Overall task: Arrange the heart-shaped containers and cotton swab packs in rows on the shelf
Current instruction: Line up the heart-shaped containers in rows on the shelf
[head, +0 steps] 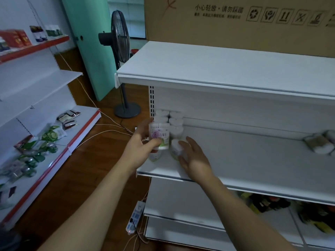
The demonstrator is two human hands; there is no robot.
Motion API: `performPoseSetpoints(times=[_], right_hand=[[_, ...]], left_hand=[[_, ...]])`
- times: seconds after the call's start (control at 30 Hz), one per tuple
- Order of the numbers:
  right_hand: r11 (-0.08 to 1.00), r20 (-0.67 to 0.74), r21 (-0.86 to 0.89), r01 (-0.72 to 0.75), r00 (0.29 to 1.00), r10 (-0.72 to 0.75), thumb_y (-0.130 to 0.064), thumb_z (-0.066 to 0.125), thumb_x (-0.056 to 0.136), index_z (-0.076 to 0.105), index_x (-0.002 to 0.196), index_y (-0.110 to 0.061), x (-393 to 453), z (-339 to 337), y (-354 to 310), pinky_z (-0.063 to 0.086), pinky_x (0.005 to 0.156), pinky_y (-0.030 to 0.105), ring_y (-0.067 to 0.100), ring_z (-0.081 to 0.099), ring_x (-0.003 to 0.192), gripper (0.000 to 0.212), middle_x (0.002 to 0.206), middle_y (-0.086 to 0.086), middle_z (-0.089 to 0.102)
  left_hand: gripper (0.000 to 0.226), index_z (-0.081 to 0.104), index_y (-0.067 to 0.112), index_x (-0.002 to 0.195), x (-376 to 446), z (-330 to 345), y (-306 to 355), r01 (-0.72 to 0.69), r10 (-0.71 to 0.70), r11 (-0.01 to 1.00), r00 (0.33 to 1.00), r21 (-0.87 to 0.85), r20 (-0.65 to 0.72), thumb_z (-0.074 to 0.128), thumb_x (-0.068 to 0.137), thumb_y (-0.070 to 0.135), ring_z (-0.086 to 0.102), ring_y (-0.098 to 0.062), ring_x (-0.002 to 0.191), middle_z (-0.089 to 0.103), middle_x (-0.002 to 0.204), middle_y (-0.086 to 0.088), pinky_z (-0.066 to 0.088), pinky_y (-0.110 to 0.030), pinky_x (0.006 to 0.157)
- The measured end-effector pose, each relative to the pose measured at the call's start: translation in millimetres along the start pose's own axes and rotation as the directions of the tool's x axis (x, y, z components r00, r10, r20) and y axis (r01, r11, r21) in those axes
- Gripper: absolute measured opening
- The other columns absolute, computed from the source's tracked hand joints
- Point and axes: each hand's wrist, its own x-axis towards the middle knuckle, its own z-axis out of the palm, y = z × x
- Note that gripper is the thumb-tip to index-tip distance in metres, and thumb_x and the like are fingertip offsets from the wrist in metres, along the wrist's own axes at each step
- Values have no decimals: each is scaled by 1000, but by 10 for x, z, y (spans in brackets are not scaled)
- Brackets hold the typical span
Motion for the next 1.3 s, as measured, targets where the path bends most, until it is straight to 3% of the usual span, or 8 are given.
performPoseSetpoints(times=[0.2, 0.37, 0.57, 0.7, 0.83, 1.03, 1.13, 1.3], right_hand=[[971, 87, -237, 11, 996, 9, -31, 53, 91, 46, 146, -23, 120, 82, -57, 46, 100, 56, 47, 45, 132, 56, 150, 24, 41], [955, 225, -295, -33, 969, 103, -33, 41, 104, 14, 157, -36, 221, 21, -70, 21, 119, 45, 32, 9, 151, 60, 166, 10, 7], [951, 249, -306, -50, 960, 130, -33, 44, 101, 3, 158, -32, 221, -25, -209, 20, 120, 44, 30, 7, 151, 70, 166, 9, 4], [996, -42, 49, -78, 996, 80, -17, 45, 100, 31, 154, -21, 198, -218, -353, 33, 115, 38, 28, 34, 142, 57, 155, 11, 37], [728, 46, 641, -244, 959, 281, -34, 54, 97, 55, 135, -45, 278, -589, -612, 50, 99, 33, 9, 59, 118, 39, 132, -12, 61], [877, 67, 441, -189, 982, 178, -36, 75, 86, 66, 121, -34, 304, -752, -686, 50, 79, 11, -3, 64, 89, 37, 117, -14, 63], [888, 11, 429, -166, 984, 178, -33, 81, 80, 69, 118, -28, 265, -711, -636, 52, 80, 14, -1, 65, 89, 39, 113, -13, 64], [980, -111, 197, -43, 992, 66, -41, 80, 79, 70, 121, -21, 48, -421, -433, 57, 86, 32, 13, 65, 100, 47, 123, -3, 62]], left_hand=[[64, 44, 36, 141, 78, -8, -113, 19, -20, 999, 999, 32, 36, 72, 89, 11, 65, -17, 109, 64, 124, 0, 59, -25, 74], [66, 43, 41, 140, 117, 5, -164, 17, -19, 998, 999, 53, 42, 72, 89, 12, 66, -16, 107, 64, 122, 0, 60, -28, 77], [69, 43, 46, 140, 145, 30, -159, 9, -11, 1000, 997, 28, 75, 72, 89, 10, 67, -15, 107, 64, 122, 3, 61, -39, 85], [71, 40, 46, 146, 149, 23, -142, 21, -21, 1000, 992, 1, 126, 71, 91, 12, 64, -17, 114, 63, 128, 4, 60, -36, 86], [73, 37, 48, 148, 157, 34, -124, 32, -31, 999, 978, 1, 208, 70, 91, 16, 61, -13, 119, 62, 132, 7, 57, -36, 94], [79, 29, 46, 152, 174, 46, -102, 12, -38, 997, 945, 81, 326, 64, 94, 8, 54, -16, 129, 53, 145, 4, 55, -36, 98], [75, 23, 39, 155, 156, 80, -14, -22, -41, 981, 948, 195, 314, 54, 97, 4, 58, -16, 122, 53, 142, 5, 57, -34, 93], [46, 51, 17, 143, 221, -103, -37, -273, 170, 616, 962, 739, 214, 52, 97, 14, 45, -25, 131, 53, 143, -4, 38, -34, 103]])
